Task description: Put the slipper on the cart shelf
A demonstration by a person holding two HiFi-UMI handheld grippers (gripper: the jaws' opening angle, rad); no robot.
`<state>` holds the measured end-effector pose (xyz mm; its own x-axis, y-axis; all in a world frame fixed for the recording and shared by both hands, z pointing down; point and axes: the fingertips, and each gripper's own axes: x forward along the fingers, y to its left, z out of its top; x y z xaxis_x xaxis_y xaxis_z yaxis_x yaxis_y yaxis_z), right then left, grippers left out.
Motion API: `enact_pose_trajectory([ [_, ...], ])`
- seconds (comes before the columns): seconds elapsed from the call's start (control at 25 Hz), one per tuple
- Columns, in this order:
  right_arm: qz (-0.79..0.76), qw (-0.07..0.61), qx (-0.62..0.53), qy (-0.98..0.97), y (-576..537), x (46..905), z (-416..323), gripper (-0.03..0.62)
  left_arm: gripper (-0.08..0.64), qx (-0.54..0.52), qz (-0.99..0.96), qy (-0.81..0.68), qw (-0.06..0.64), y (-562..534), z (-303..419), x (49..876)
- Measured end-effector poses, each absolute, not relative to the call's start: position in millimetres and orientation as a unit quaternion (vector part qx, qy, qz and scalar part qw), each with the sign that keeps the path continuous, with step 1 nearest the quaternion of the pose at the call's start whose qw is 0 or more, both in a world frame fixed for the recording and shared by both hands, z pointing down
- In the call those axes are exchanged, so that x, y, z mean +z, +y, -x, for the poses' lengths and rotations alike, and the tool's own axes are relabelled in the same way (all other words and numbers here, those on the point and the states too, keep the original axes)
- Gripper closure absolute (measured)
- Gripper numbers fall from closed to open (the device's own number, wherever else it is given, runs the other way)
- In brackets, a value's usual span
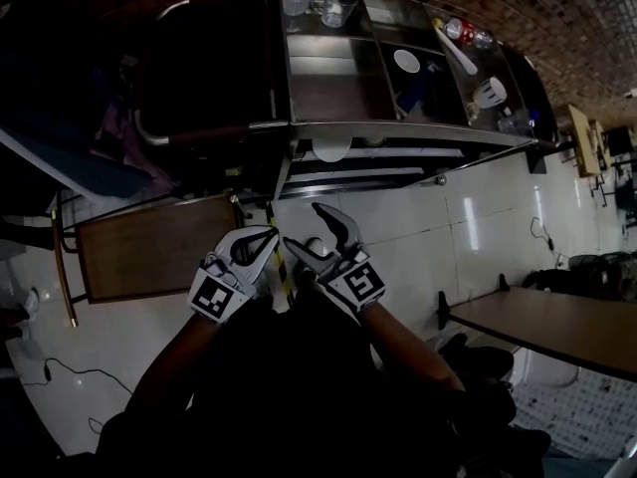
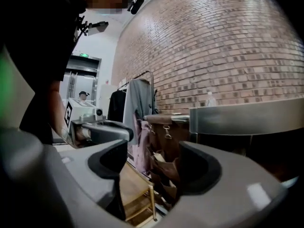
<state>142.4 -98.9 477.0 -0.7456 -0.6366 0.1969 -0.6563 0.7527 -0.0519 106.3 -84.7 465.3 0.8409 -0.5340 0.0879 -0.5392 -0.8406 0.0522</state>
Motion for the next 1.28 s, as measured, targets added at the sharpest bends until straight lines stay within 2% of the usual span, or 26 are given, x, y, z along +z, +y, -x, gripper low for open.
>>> enact_pose_trajectory([
  [0.4, -0.316, 0.083, 0.043, -0.944, -50, 449, -96, 0.431, 0.560, 0.028, -0.958, -0.284, 0.041, -53, -62, 453],
  [0.76, -0.296, 0.068, 0.040, -0.952, -14, 431, -87, 0.586, 0.560, 0.026, -0.950, -0.308, 0.034, -20, -47, 441],
  [1.28, -0.250, 0.044, 0.049, -0.966, 67, 428, -75, 0.592, 0.560, 0.051, -0.933, -0.354, 0.044, 77, -38, 437],
])
